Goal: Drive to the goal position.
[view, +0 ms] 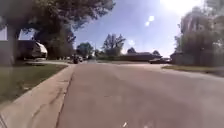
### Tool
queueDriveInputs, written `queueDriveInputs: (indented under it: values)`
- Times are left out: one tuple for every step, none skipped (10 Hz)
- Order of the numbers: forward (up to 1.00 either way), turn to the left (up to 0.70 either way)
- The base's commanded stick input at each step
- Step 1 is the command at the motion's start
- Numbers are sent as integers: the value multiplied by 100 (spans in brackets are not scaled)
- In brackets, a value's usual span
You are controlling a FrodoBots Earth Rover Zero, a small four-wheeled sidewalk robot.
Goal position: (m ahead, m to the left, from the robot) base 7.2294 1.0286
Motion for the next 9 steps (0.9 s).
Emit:
queueDriveInputs:
  values:
    - [70, 0]
    - [70, 0]
    - [70, 0]
    - [79, 0]
    - [85, 0]
    - [85, 0]
    - [94, 0]
    - [100, 0]
    - [100, 0]
